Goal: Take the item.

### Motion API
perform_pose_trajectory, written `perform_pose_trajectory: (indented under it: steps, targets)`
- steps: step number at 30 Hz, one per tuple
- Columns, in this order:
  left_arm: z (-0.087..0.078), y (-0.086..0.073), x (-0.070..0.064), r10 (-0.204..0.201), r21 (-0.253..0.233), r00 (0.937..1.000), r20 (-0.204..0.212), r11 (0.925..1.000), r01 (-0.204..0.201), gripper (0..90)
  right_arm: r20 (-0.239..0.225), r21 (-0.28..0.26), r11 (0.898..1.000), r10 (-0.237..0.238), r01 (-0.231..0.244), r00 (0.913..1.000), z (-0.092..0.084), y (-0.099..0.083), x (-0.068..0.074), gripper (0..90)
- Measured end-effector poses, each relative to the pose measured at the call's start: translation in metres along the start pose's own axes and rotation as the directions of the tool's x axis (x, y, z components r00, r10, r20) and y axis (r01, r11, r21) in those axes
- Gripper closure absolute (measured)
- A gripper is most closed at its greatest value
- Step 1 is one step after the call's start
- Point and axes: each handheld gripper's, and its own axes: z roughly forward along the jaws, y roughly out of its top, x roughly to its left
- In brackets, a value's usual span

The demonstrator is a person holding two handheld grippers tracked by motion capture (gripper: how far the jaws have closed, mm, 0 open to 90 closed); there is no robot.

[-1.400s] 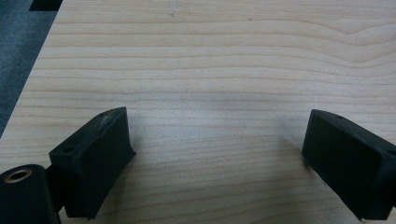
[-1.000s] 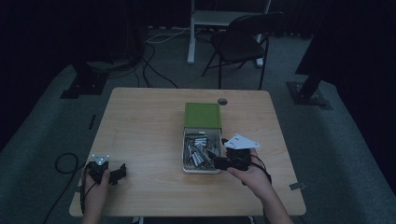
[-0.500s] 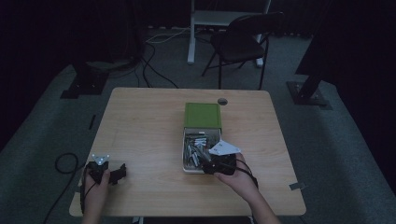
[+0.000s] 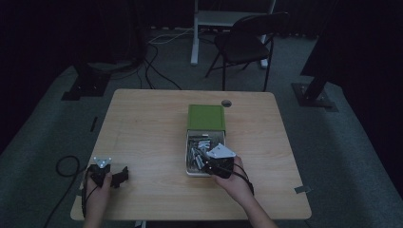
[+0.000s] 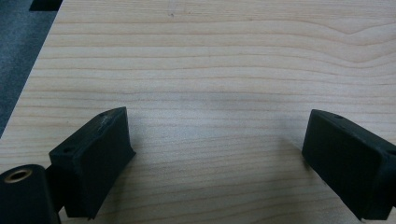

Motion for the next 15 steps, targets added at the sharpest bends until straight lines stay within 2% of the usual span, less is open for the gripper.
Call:
perform_pose_trajectory:
  steps: [2, 6, 10, 13, 15]
  targets:
    - [0.0, 0.0, 0.0, 0.0, 0.0, 1.0, 0.0, 1.0, 0.0, 8.7, 0.014, 0.007, 1.0, 0.0, 0.0, 0.9999, 0.002, -0.001, 0.001, 61.6]
    - [0.0, 0.0, 0.0, 0.0, 0.0, 1.0, 0.0, 1.0, 0.0, 8.7, 0.0, 0.021, 1.0, -0.001, 0.001, 1.0, 0.007, -0.003, 0.004, 64.7]
    - [0.0, 0.0, 0.0, 0.0, 0.0, 1.0, 0.0, 1.0, 0.0, 8.7, 0.012, 0.041, 0.999, -0.016, 0.015, 0.9998, 0.012, -0.007, 0.006, 66.3]
    - [0.0, 0.0, 0.0, 0.0, 0.0, 1.0, 0.0, 1.0, 0.0, 8.7, 0.012, 0.045, 0.999, 0.005, -0.006, 0.9999, 0.013, -0.009, 0.006, 67.7]
    - [0.0, 0.0, 0.0, 0.0, 0.0, 1.0, 0.0, 1.0, 0.0, 8.7, 0.018, 0.044, 0.999, 0.009, -0.009, 0.9998, 0.012, -0.009, 0.005, 73.5]
